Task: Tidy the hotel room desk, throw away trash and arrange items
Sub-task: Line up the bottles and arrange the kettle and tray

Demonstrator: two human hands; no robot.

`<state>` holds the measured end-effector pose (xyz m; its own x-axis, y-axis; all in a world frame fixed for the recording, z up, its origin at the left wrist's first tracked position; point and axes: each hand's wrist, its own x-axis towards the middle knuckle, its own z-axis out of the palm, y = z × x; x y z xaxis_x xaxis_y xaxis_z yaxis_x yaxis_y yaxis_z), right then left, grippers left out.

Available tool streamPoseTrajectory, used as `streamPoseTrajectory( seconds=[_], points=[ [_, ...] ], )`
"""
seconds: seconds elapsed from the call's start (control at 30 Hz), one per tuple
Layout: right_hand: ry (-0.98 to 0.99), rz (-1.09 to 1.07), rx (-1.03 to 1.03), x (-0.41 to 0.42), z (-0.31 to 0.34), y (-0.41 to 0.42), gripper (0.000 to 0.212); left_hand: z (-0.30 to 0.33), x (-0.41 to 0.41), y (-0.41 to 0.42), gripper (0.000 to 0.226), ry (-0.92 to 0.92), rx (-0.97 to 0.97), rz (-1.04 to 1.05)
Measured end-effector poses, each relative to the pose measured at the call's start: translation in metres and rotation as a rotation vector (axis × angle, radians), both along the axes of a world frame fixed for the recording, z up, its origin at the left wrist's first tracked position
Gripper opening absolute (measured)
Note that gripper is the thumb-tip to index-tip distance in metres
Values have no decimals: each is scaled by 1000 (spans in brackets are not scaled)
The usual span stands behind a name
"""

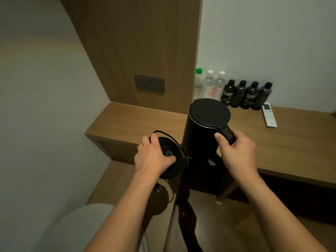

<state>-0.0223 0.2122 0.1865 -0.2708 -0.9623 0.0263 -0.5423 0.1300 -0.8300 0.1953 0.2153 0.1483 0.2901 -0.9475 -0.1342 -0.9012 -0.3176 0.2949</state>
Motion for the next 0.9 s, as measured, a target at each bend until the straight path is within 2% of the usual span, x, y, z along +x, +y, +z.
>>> streamPoseTrajectory(
  seconds=[0.33,0.47,0.67,0.9],
  points=[
    [-54,-133,-33,-65,-1,-66,12,31,-49,-87,88,-34,-32,-77],
    [-59,-197,-35,-85,-7,-100,15,38,-65,-130,87,-36,-78,-125],
    [-30,-301,-28,-102,-21,-160,18,31,-83,-225,90,115,-101,-192],
    [40,-439,3,-123,-33,-221,18,-17,-102,-317,90,281,-15,-249]
  ],
)
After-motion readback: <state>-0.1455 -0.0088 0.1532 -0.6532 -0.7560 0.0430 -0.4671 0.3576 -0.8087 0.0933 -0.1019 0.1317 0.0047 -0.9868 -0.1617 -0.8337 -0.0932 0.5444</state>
